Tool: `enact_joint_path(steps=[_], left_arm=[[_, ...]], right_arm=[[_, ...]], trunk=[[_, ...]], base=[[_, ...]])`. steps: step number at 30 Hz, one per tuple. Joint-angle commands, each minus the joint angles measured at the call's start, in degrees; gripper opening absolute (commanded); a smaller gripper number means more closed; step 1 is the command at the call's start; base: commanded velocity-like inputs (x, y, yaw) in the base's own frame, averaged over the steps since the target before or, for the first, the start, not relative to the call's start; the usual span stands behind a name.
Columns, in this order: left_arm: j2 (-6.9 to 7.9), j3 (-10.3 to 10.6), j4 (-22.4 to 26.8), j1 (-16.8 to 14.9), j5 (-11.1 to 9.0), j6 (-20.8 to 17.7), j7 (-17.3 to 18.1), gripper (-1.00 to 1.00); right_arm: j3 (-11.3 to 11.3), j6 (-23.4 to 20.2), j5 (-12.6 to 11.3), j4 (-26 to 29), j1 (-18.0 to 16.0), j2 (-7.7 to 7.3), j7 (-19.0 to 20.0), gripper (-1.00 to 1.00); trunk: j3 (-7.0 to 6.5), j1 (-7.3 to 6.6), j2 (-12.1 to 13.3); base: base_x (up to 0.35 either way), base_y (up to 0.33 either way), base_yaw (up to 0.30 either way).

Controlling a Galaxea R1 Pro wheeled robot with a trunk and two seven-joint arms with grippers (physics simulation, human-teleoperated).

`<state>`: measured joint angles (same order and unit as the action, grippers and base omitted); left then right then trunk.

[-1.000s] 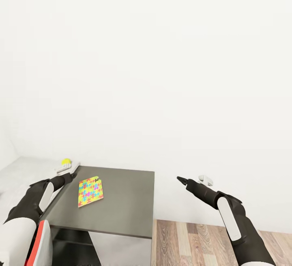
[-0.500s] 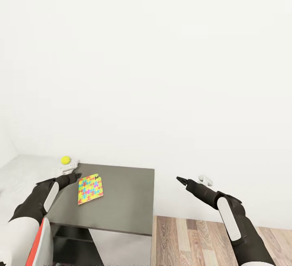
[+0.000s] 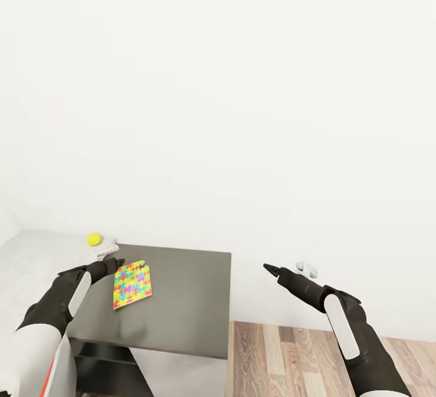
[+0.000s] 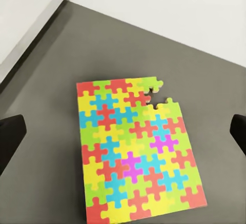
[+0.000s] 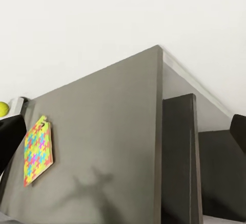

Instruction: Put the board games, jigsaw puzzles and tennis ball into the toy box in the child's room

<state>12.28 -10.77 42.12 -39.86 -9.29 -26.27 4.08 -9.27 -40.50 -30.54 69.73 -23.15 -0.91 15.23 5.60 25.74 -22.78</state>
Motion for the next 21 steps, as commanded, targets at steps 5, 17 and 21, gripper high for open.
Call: enact_joint_path(steps=[5,17,21], left_arm=[[-0.06,-0.1,0.1,0.0,-0.3,-0.4,0.1,1.0],[-0.07,-0.1,0.1,0.0,-0.3,-0.4,0.1,1.0],[-0.07,-0.1,0.1,0.0,-0.3,-0.4,0.1,1.0]], right_arm=[[-0.1,-0.3,0.0,0.0,-0.1,0.02,0.2,1.0],[-0.1,-0.3,0.1,0.0,-0.1,0.03,0.2,1.0],[-0.1,-0.3,0.1,0.0,-0.1,0.03,0.2,1.0]], trunk=[[0.6,0.04,-0.1],[1.73,0.04,-0.1],[2.1,0.04,-0.1]], base=[[0.027,0.0,0.0],[0.016,0.0,0.0],[0.185,0.0,0.0]])
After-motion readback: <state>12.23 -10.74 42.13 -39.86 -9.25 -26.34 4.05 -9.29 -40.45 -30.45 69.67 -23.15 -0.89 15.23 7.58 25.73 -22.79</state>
